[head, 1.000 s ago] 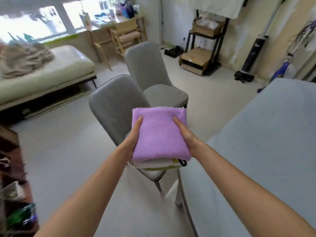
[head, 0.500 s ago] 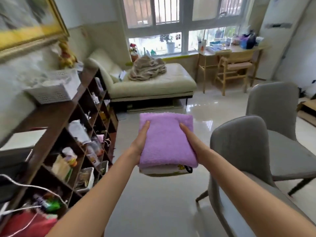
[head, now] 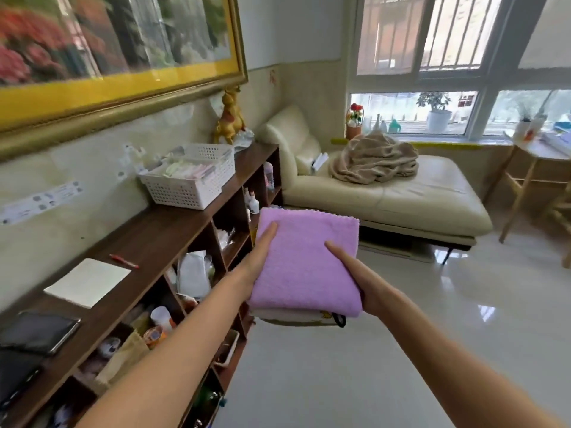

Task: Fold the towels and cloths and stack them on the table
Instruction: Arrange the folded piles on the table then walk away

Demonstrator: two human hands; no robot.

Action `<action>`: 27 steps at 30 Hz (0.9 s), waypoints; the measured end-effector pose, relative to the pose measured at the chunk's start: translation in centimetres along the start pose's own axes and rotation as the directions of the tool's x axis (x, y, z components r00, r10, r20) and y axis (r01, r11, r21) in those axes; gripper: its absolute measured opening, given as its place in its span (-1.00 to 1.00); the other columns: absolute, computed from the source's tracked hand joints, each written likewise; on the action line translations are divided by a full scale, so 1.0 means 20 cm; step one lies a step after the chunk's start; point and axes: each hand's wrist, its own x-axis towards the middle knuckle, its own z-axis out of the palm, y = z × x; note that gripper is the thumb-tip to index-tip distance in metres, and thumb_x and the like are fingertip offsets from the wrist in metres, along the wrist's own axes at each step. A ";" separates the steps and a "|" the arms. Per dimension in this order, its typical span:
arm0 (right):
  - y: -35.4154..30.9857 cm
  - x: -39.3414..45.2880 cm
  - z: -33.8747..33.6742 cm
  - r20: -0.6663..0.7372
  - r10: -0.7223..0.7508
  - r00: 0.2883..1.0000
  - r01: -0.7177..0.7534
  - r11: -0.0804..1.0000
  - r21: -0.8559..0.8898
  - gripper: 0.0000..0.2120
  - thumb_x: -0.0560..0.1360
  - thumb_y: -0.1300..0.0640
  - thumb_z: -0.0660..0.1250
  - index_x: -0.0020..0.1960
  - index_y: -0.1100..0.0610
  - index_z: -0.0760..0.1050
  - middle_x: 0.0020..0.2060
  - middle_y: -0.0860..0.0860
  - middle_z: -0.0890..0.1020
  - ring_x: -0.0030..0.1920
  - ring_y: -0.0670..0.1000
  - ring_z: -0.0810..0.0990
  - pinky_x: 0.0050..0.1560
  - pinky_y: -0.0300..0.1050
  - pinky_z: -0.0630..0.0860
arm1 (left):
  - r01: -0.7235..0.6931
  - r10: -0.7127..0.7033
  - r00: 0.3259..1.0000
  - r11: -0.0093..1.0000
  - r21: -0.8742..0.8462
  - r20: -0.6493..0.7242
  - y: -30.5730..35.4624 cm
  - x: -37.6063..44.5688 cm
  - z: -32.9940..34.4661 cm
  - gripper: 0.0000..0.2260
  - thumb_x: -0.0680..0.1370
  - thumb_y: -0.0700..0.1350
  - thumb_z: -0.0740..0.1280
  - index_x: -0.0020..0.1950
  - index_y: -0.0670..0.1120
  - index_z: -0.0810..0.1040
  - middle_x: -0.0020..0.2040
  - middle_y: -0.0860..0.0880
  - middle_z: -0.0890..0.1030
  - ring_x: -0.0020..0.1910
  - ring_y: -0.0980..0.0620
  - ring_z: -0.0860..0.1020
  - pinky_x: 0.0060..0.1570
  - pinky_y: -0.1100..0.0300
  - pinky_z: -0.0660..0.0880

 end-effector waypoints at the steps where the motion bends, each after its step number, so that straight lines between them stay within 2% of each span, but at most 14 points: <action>1: -0.09 0.11 -0.03 0.036 0.018 0.999 -0.017 0.999 -0.028 -0.42 0.32 -0.27 0.43 0.18 0.09 0.55 0.04 0.08 0.69 0.09 0.08 0.64 0.25 0.05 0.48 | 0.004 -0.005 1.000 1.000 -0.023 -0.031 0.06 0.10 -0.02 -0.36 0.43 0.44 0.17 0.28 0.00 0.49 0.16 -0.14 0.59 0.15 -0.13 0.56 0.27 -0.07 0.42; 4: -0.37 0.41 -0.08 0.169 0.022 0.985 -0.007 0.996 -0.088 -0.53 0.35 -0.12 0.46 0.14 0.14 0.56 0.01 0.07 0.69 0.02 0.05 0.67 0.16 0.01 0.52 | -0.052 0.043 0.995 0.994 -0.095 -0.093 0.25 0.34 -0.09 -0.45 0.45 0.41 0.18 0.17 0.03 0.55 0.11 -0.11 0.64 0.11 -0.10 0.59 0.26 -0.05 0.44; 6: -0.58 0.67 -0.06 0.244 0.016 0.970 0.022 0.988 -0.153 -0.50 0.33 -0.08 0.51 0.16 0.17 0.55 0.04 0.08 0.68 0.06 0.07 0.66 0.18 0.03 0.52 | -0.121 0.098 0.980 0.984 -0.129 -0.175 0.41 0.52 -0.17 -0.48 0.46 0.40 0.20 0.16 0.04 0.55 0.13 -0.08 0.64 0.11 -0.06 0.60 0.24 -0.01 0.45; 9: -0.78 1.04 0.03 0.311 -0.009 0.950 0.076 0.976 -0.205 -0.47 0.31 -0.07 0.53 0.18 0.17 0.55 0.05 0.11 0.68 0.11 0.12 0.64 0.25 0.12 0.49 | -0.174 0.125 0.951 0.972 -0.158 -0.282 0.58 0.75 -0.33 -0.30 0.32 0.47 0.30 0.26 0.03 0.54 0.15 -0.08 0.64 0.12 -0.04 0.61 0.26 -0.01 0.46; 13: -1.01 1.54 0.16 0.379 -0.053 0.924 0.138 0.970 -0.201 -0.61 0.40 0.04 0.47 0.18 0.11 0.53 -0.02 0.08 0.70 -0.01 0.06 0.68 0.04 0.03 0.60 | -0.237 0.172 0.929 0.956 -0.172 -0.327 0.77 1.09 -0.54 -0.43 0.42 0.40 0.23 0.23 0.02 0.54 0.08 -0.07 0.68 0.07 -0.05 0.64 0.15 0.04 0.50; 16: -1.14 1.85 0.25 0.436 -0.107 0.893 0.199 0.965 -0.172 -0.56 0.40 0.10 0.48 0.24 0.13 0.49 0.06 0.11 0.67 0.08 0.11 0.64 0.14 0.09 0.56 | -0.295 0.230 0.894 0.948 -0.119 -0.385 0.89 1.29 -0.69 -0.36 0.34 0.44 0.27 0.24 0.04 0.55 0.04 -0.05 0.69 0.04 -0.04 0.65 0.12 0.04 0.52; 18: -1.27 2.08 0.33 0.459 -0.145 0.877 0.249 0.953 -0.175 -0.54 0.41 0.09 0.48 0.26 0.13 0.48 0.09 0.11 0.66 0.12 0.12 0.62 0.19 0.11 0.53 | -0.323 0.253 0.869 0.941 -0.099 -0.425 1.03 1.47 -0.83 -0.42 0.40 0.43 0.24 0.21 0.05 0.56 0.03 -0.04 0.69 0.00 -0.03 0.66 0.06 0.06 0.53; 19: -1.37 2.20 0.38 0.465 -0.147 0.873 0.261 0.946 -0.191 -0.55 0.41 0.08 0.48 0.25 0.13 0.48 0.06 0.10 0.67 0.10 0.11 0.63 0.16 0.10 0.55 | -0.341 0.274 0.863 0.936 -0.089 -0.425 1.12 1.56 -0.90 -0.45 0.43 0.41 0.22 0.20 0.06 0.57 0.03 -0.04 0.69 0.00 -0.03 0.66 0.04 0.06 0.53; 21: -1.56 2.42 0.46 0.478 -0.169 0.862 0.310 0.922 -0.234 -0.55 0.38 0.06 0.50 0.23 0.10 0.49 -0.02 0.04 0.69 0.00 0.05 0.66 0.00 0.01 0.59 | -0.361 0.302 0.843 0.931 -0.052 -0.444 1.26 1.72 -1.02 -0.43 0.41 0.45 0.20 0.20 0.08 0.57 0.06 -0.05 0.68 0.03 -0.05 0.65 0.14 0.00 0.52; 24: -1.75 2.72 0.55 0.551 -0.137 0.823 0.355 0.881 -0.312 -0.45 0.27 -0.01 0.58 0.21 0.05 0.51 0.03 0.05 0.68 0.05 0.07 0.66 0.03 0.07 0.60 | -0.368 0.323 0.813 0.930 0.004 -0.484 1.36 1.91 -1.16 -0.41 0.37 0.46 0.19 0.16 0.09 0.59 0.04 -0.02 0.69 0.03 -0.03 0.66 0.17 -0.01 0.52; 27: -1.89 2.96 0.65 0.606 -0.136 0.784 0.375 0.881 -0.287 -0.55 0.32 0.10 0.55 0.16 0.05 0.52 0.00 0.06 0.68 0.01 0.07 0.67 -0.03 0.05 0.61 | -0.364 0.326 0.785 0.931 0.033 -0.526 1.44 2.03 -1.27 -0.41 0.35 0.39 0.26 0.17 0.01 0.60 0.07 -0.04 0.68 0.05 -0.02 0.65 0.16 0.03 0.53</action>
